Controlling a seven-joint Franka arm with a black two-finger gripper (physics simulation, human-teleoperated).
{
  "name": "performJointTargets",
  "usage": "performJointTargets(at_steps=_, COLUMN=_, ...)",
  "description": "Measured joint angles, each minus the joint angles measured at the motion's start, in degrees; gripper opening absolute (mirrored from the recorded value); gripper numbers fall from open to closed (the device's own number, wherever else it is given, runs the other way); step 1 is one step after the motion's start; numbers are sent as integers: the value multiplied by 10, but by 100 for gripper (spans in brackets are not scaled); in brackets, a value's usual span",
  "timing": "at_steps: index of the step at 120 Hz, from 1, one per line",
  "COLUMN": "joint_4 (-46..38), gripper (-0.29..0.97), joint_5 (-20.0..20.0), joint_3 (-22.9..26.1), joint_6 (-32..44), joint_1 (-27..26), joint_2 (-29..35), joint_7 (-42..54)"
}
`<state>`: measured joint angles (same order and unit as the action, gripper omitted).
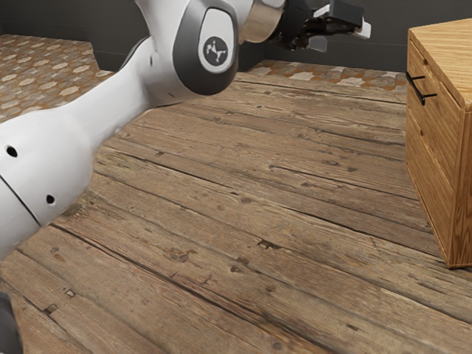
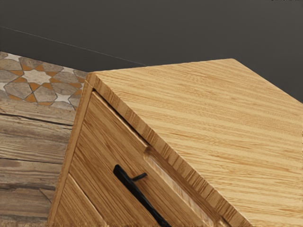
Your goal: Pull the drawer handle with one arm to open the drawer
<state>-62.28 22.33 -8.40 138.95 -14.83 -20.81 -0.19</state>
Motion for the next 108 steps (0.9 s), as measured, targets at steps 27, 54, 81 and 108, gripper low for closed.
performJointTargets(at_steps=27, joint_4=59, gripper=66, joint_5=-80, joint_3=-8, joint_6=-105, joint_1=-15, joint_2=11, joint_7=-115)
performJointTargets(at_steps=54, joint_4=73, gripper=66, joint_5=-195, joint_3=-6, joint_6=-195, joint_1=-49, joint_2=7, joint_7=-251)
performJointTargets(at_steps=81, joint_4=73, gripper=66, joint_5=-205, joint_3=-4, joint_6=-198, joint_1=-45, joint_2=-4, joint_7=-358)
performJointTargets(at_steps=108, joint_4=72, gripper=66, joint_5=-167, joint_3=13, joint_6=-167, joint_1=-47, joint_2=-12, joint_7=-432)
